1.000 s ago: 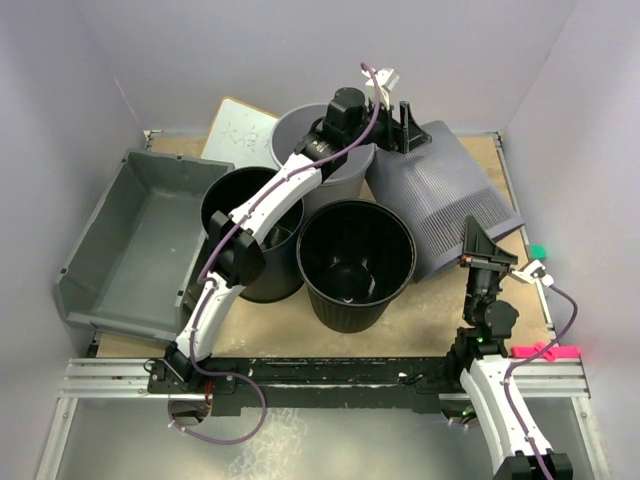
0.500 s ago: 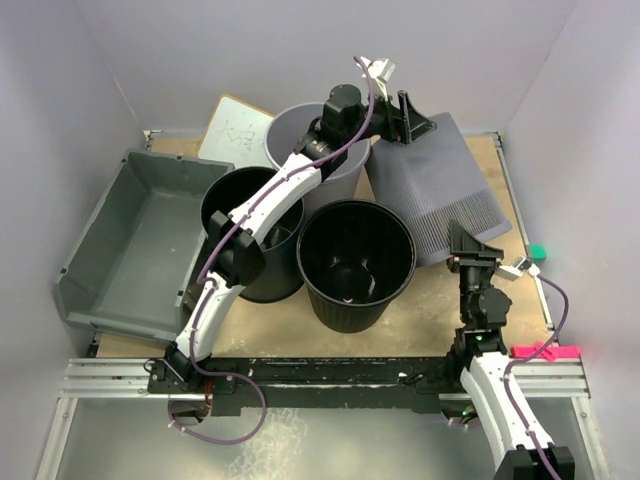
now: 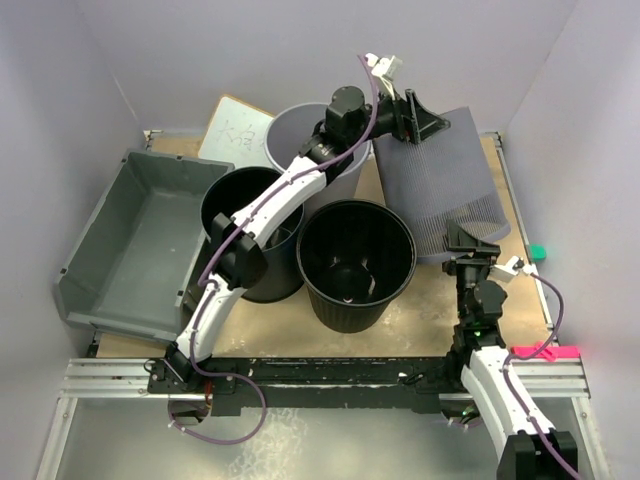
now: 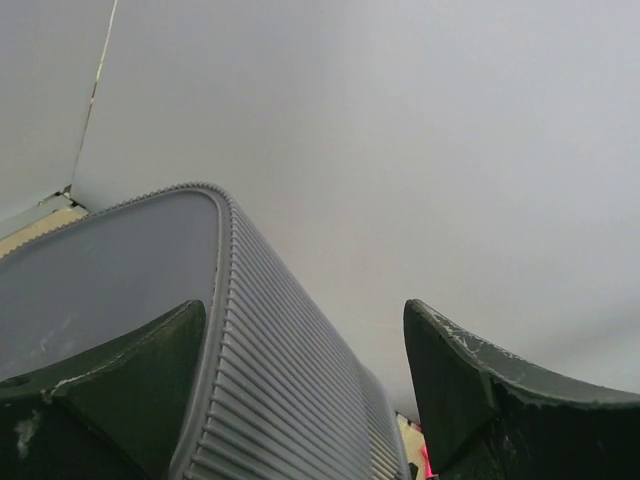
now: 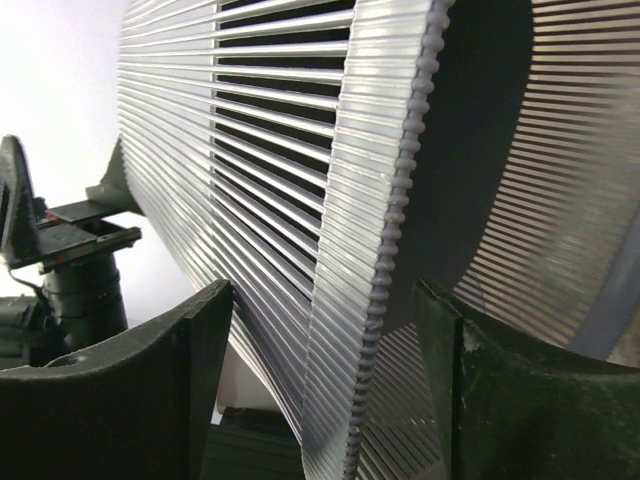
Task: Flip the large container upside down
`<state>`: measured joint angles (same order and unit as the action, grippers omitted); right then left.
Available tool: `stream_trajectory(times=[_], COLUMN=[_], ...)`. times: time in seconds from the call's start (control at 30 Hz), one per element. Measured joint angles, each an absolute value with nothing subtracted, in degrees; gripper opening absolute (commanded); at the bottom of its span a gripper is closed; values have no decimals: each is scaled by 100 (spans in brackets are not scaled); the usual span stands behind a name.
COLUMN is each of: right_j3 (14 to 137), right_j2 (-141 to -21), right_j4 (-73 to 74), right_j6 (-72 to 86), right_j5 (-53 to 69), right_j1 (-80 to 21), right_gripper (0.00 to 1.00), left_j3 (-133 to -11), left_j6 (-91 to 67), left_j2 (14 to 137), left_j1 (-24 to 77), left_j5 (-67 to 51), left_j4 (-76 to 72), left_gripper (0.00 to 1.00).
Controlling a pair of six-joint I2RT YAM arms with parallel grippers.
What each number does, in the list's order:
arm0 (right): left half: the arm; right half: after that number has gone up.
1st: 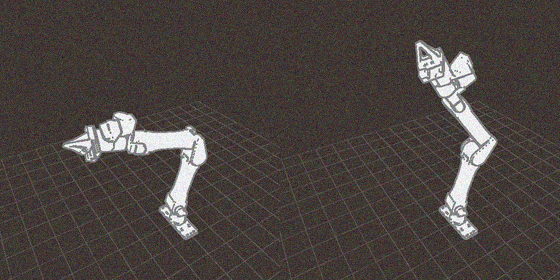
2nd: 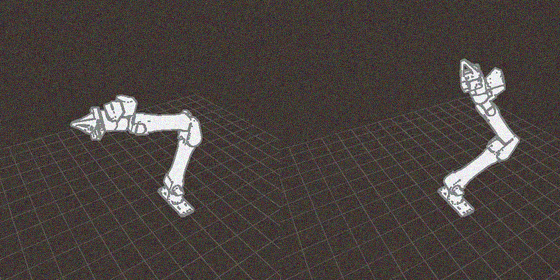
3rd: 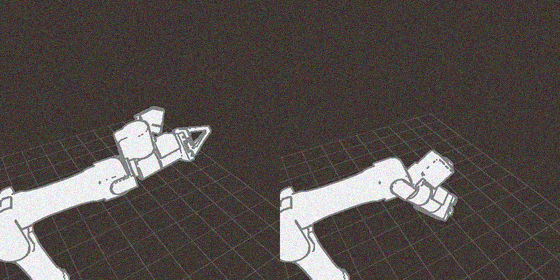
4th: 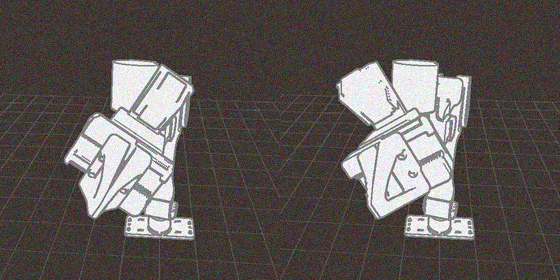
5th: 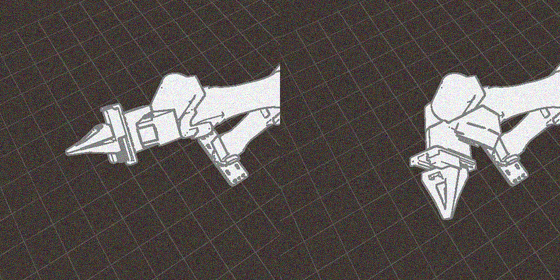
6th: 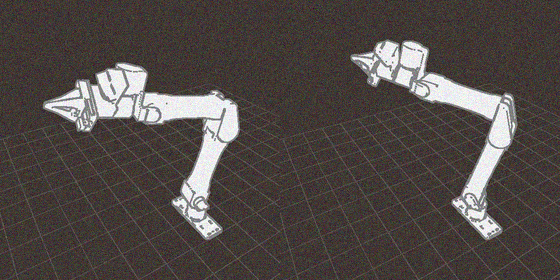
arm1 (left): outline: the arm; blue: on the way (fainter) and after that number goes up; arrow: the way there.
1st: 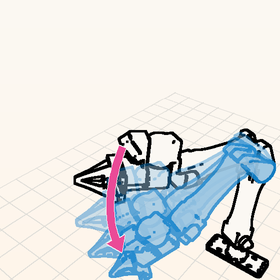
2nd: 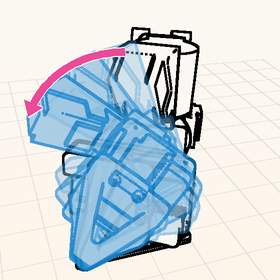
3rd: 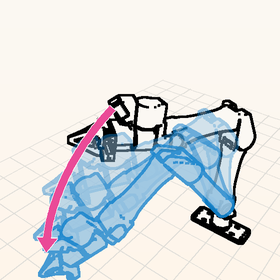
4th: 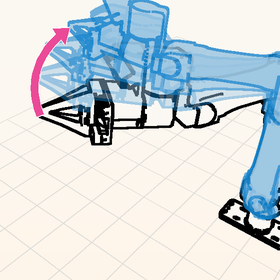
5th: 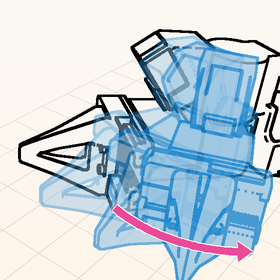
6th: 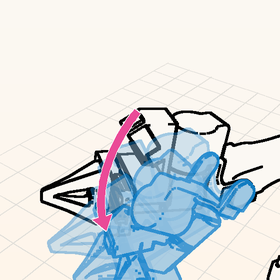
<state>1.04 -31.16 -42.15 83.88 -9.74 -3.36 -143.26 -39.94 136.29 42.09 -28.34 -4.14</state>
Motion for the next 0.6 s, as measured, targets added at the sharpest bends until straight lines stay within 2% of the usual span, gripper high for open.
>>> stream_trajectory(times=[0.2,0.43,0.6], right_j3=[104,104,104], right_j2=[-3389,-3673,-3457], right_j4=[-4185,-4034,-3688], right_j6=[8571,8882,9017], right_j5=[-1096,-1260,-1240], right_j1=[-336,-331,-349], right_gripper=[100,100,100], left_j3=[-14324,-14073,-13917], left_j6=[-3977,-3918,-4005], left_j2=[13541,13227,13163], left_j1=[4401,4904,5210], left_j5=[-2834,-2989,-3264], left_j4=[-513,-576,-276], left_gripper=[76,76,76])
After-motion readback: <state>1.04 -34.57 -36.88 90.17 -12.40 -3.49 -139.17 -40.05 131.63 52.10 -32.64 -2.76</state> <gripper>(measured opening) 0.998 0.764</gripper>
